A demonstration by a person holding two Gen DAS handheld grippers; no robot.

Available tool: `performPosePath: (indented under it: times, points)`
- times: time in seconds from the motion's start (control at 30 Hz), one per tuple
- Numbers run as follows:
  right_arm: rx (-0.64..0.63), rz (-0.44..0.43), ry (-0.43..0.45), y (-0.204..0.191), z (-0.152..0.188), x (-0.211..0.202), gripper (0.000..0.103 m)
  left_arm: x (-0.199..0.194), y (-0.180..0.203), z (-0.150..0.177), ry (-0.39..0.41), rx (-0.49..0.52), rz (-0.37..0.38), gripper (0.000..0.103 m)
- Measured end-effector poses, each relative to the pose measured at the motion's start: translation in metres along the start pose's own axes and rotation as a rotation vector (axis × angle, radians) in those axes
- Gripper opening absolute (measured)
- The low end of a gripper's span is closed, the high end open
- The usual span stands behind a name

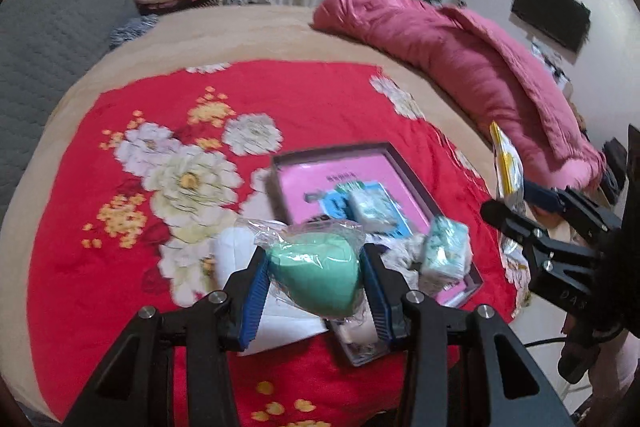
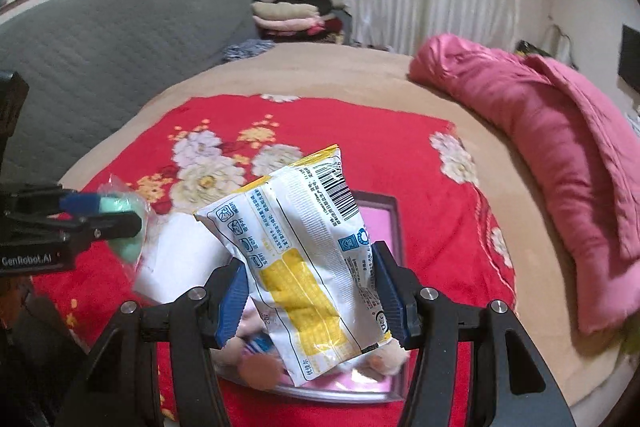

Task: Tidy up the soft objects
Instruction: 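Carry the green sponge over the tray with the left tool while the right carries the wrapper, then lower and release the green sponge in the tray with the left tool while the right releases the wrapper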

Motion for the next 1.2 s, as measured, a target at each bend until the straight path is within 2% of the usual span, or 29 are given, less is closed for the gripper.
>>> performPosePath:
  times: [0.3,0.5,0.57,0.63,0.73,0.9,1.2]
  points:
    - [0.058,0.025,-0.059,0.036,0.030,0.017,0.060,0.062,0.039,0.010,-0.102,0.046,0.045,0.045]
    - [0.082,0.020,-0.106,0.034,0.051,0.026,0.060,0.104,0.057,0.006,-0.145,0.063,0.063,0.045]
    - [0.084,0.012,-0.126,0.028,0.057,0.033,0.060,0.116,0.056,0.004,-0.159,0.057,0.070,0.045]
    - [0.067,-0.002,-0.145,0.020,0.064,0.039,0.060,0.131,0.052,0.003,-0.193,0.060,0.034,0.045]
    - [0.027,-0.017,-0.162,0.004,0.070,0.046,0.060,0.148,0.044,0.005,-0.237,0.055,0.026,0.045]
    - [0.004,0.008,-0.182,-0.003,0.070,0.057,0.060,0.167,0.035,0.008,-0.281,0.054,0.020,0.046]
    - [-0.065,0.021,-0.247,-0.009,0.054,0.093,0.060,0.163,0.018,0.011,-0.248,-0.006,0.121,0.050]
Point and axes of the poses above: each gripper's, at about its wrist camera, not at the fingertips, and x roughly the way its jaws point, y to its right, z to its underside, the point moved 5 cm from there along x, roughly the way its jaws point, and after that the axes turned 11 degrees about z, right-handed, at the moved point
